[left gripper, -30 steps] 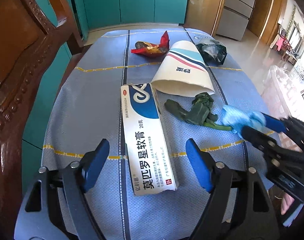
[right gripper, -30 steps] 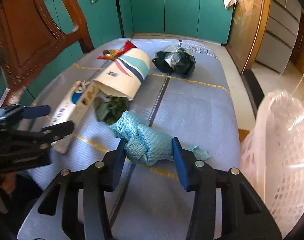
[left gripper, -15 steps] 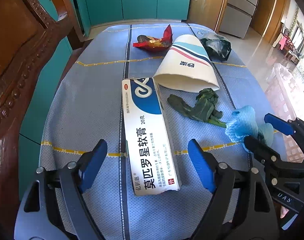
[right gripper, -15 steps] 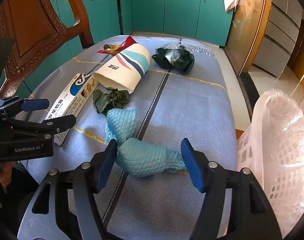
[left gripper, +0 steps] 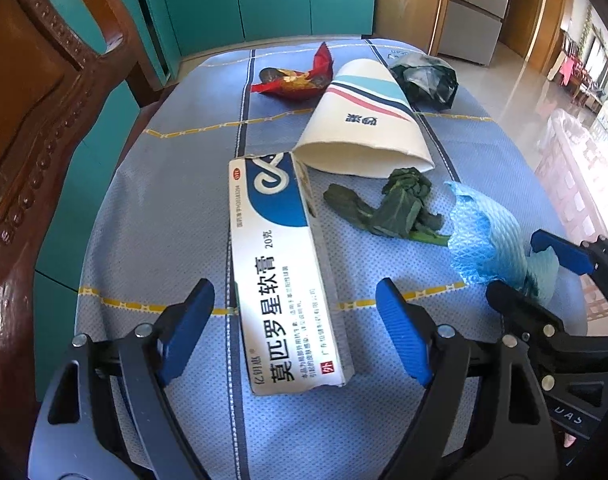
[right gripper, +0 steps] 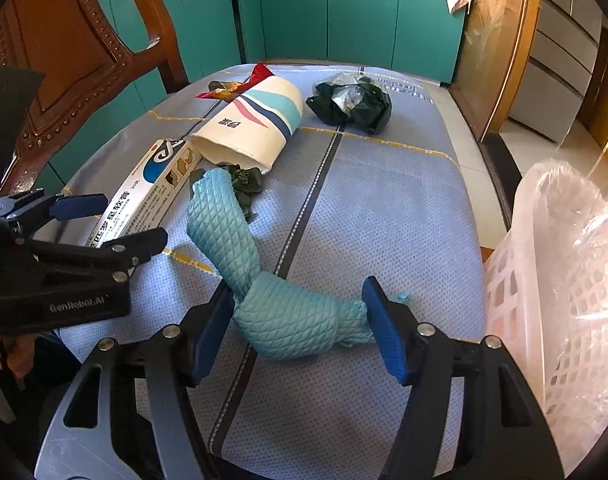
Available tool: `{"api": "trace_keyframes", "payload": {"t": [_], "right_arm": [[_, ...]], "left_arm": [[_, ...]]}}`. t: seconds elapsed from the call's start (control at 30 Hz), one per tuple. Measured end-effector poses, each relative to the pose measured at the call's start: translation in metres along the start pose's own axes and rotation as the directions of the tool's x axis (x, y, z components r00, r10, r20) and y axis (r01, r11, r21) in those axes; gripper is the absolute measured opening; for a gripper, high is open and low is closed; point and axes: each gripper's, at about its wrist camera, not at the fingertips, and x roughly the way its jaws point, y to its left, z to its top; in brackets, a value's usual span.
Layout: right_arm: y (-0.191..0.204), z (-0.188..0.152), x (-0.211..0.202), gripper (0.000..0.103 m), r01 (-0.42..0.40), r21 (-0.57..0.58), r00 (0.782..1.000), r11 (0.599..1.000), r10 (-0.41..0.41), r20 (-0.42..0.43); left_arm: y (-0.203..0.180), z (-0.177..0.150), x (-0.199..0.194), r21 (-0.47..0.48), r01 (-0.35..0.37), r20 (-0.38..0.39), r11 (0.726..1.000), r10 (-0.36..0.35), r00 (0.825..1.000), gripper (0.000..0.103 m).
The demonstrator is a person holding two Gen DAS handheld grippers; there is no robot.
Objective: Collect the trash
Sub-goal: 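Lift the blue cloth with the right gripper while the left gripper lifts the medicine box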
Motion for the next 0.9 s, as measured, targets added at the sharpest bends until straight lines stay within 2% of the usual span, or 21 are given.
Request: {"api": "trace_keyframes", "payload": {"t": [0.17, 0.47, 0.57, 0.63, 0.8, 0.9], "right_arm": [[0.003, -0.003, -0.001, 0.065, 0.017, -0.023, 1.000, 1.000, -0.017, -0.007], [0.008, -0.010, 0.000, 0.065, 0.056, -0.019, 0.998, 0.998, -0.056, -0.037], [0.012, -0.012, -0.001, 0.064, 0.067, -0.020, 0.997, 0.998, -0.068, -0.040], [0.014, -0.013, -0.001, 0.058, 0.071, -0.009, 0.997, 0.997, -0.072, -0.036], [0.021, -0.014, -0.003, 0.047, 0.089, 0.004, 0.996, 0.996, -0.088, -0.033], [0.026, -0.015, -0.005, 0.046, 0.093, 0.011, 0.995, 0.996, -0.093, -0.029]], "left_arm": [[-0.011, -0.003, -0.001, 0.045, -0.050, 0.006, 0.998, 0.050, 0.999, 0.083], [-0.007, -0.003, -0.002, 0.038, -0.033, 0.008, 0.999, 0.033, 0.999, 0.083], [-0.004, -0.003, -0.003, 0.028, 0.012, 0.010, 1.000, -0.012, 1.000, 0.069], [0.001, -0.003, -0.002, 0.022, 0.041, 0.010, 0.999, -0.041, 0.999, 0.052], [0.002, -0.006, -0.006, 0.029, 0.042, 0.014, 0.999, -0.042, 0.999, 0.048], [0.006, -0.008, -0.013, 0.024, 0.058, 0.034, 0.998, -0.059, 0.998, 0.047]]}}
